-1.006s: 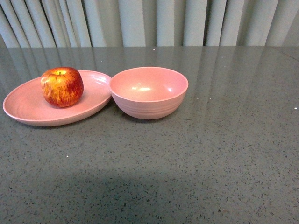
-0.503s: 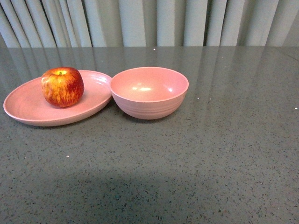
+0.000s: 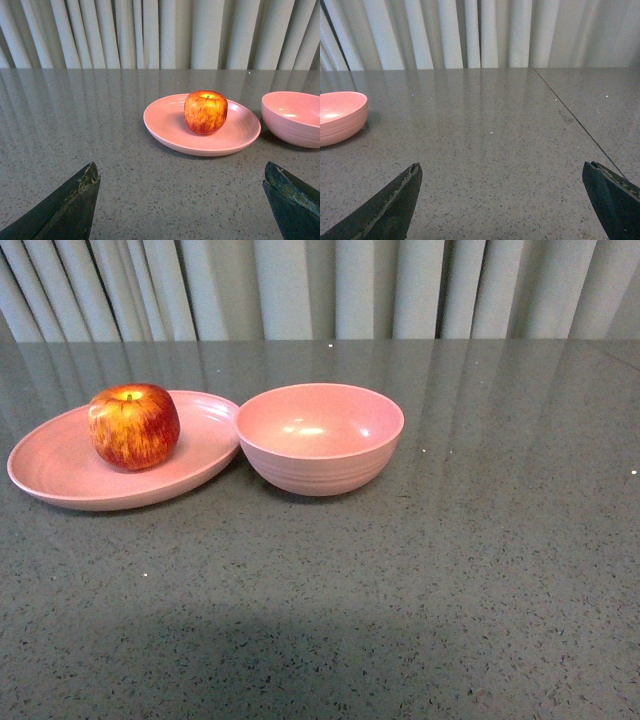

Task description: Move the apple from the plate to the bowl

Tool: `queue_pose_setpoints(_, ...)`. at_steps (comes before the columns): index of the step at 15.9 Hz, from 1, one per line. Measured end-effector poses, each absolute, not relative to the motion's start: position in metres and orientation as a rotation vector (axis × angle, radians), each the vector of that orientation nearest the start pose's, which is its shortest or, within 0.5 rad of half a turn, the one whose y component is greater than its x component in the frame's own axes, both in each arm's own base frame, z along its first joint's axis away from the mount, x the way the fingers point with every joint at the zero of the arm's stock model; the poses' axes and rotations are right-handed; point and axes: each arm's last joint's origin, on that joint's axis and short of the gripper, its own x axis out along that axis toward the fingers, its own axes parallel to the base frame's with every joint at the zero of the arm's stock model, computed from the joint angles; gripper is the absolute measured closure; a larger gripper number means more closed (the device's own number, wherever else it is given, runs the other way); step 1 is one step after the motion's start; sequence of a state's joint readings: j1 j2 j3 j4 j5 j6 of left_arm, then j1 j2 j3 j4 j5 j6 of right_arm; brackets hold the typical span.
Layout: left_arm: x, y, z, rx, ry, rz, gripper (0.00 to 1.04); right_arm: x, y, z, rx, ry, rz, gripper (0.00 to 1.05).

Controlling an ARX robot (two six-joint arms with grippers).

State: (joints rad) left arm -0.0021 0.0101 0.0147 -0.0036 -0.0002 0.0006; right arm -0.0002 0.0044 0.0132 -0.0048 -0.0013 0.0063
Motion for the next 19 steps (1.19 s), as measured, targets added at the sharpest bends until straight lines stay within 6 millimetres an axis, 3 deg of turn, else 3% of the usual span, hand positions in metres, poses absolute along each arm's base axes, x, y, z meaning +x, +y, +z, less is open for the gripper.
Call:
queue_pose_setpoints(6, 0.097, 0.0, 0.167, 0.001, -0.001, -0.002, 0.07, 0.097, 0.0, 0.167, 0.006, -0.004, 0.001, 0.07)
queue_pose_setpoints(7, 0.097, -0.002, 0.165, -0.036, 0.226, 0.079, 0.07, 0.097, 0.0, 0.167, 0.007, -0.004, -0.001, 0.07)
queue_pose_setpoints(8, 0.1, -0.006, 0.172, -0.037, 0.395, 0.146, 0.07, 0.097, 0.0, 0.167, 0.007, -0.003, 0.001, 0.07)
queue_pose_setpoints(9, 0.104, -0.007, 0.178, -0.054, 0.438, 0.192, 0.07, 0.097, 0.0, 0.167, 0.006, -0.004, -0.001, 0.07)
queue_pose_setpoints(12, 0.119, -0.004, 0.214, -0.12, 0.309, 0.162, 0.07, 0.097, 0.0, 0.167, 0.006, -0.004, 0.0, 0.07)
queue_pose_setpoints(15, 0.161, -0.003, 0.24, -0.088, 0.257, 0.088, 0.07, 0.097, 0.0, 0.167, 0.006, -0.004, 0.0, 0.07)
queue_pose_setpoints(17, 0.204, -0.005, 0.265, -0.034, 0.23, 0.016, 0.07, 0.097, 0.0, 0.167, 0.006, -0.004, 0.0, 0.07)
queue_pose_setpoints(19, 0.248, -0.015, 0.274, -0.001, 0.281, -0.057, 0.07, 0.097, 0.0, 0.167, 0.006, -0.004, 0.0, 0.07)
